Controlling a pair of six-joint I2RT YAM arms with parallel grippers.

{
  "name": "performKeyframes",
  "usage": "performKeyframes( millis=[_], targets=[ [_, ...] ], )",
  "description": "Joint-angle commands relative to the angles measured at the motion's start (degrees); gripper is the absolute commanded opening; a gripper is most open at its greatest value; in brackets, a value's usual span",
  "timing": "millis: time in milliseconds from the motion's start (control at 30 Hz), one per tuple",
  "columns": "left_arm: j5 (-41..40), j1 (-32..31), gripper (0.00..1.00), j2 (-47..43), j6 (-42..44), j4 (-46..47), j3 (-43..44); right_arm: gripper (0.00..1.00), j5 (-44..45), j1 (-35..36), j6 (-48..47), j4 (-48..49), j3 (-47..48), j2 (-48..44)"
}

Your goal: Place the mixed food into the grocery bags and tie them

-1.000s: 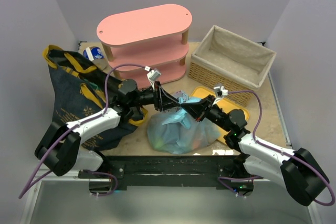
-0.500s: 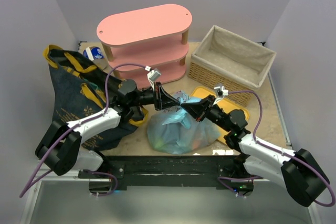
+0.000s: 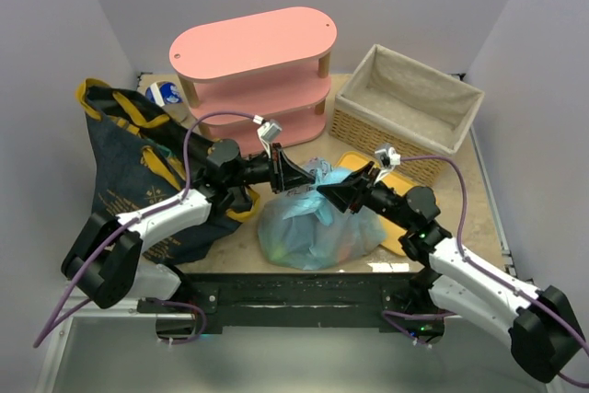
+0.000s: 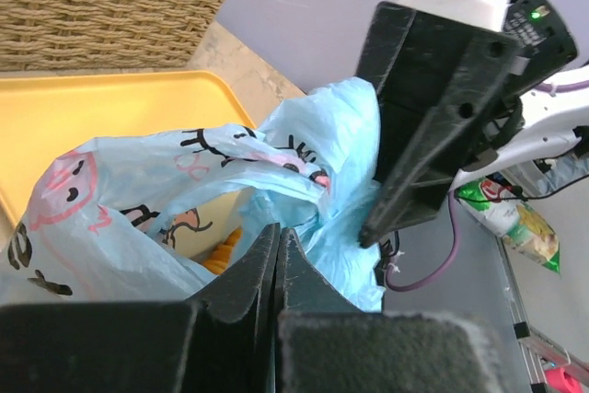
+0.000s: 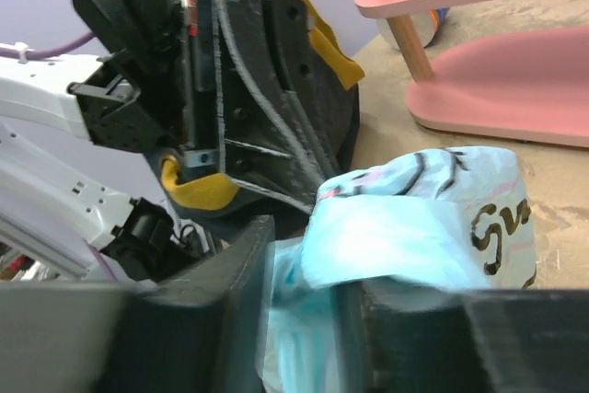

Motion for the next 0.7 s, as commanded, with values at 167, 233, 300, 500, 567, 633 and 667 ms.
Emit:
performKeyframes(
  millis=[167, 233, 300, 500, 567, 633, 667],
  targets=[
    [-3.5, 1.1, 0.0, -2.4, 3.0, -3.8, 2.5, 0.68, -2.8, -0.1, -11.9, -25.7, 9.4, -8.3],
    [-4.2, 1.1, 0.0, -2.6, 3.9, -4.5, 3.1, 0.68, -3.7, -0.1, -12.8, -29.0, 10.3, -8.9],
    [-4.7, 1.1, 0.0, -2.7, 4.5, -5.3, 3.4, 0.69, -4.7, -0.1, -12.9, -31.4, 10.9, -9.8],
    [-5.0, 1.1, 0.0, -3.3, 4.9, -5.7, 3.6, 0.71, -3.9, 0.0, -13.5, -36.5, 10.4, -13.2],
    [-5.2, 1.1, 0.0, -3.9, 5.2, -5.7, 3.5, 0.72, -3.8, 0.0, -12.9, -37.1, 9.9, -14.9],
    [-5.9, 1.1, 0.0, -4.7, 5.6, -5.8, 3.5, 0.72, -4.3, 0.0, -12.1, -37.0, 9.5, -15.1],
    [-6.3, 1.1, 0.0, -5.0, 5.9, -5.9, 3.5, 0.72, -4.6, 0.0, -11.7, -36.6, 9.2, -14.7]
  ],
)
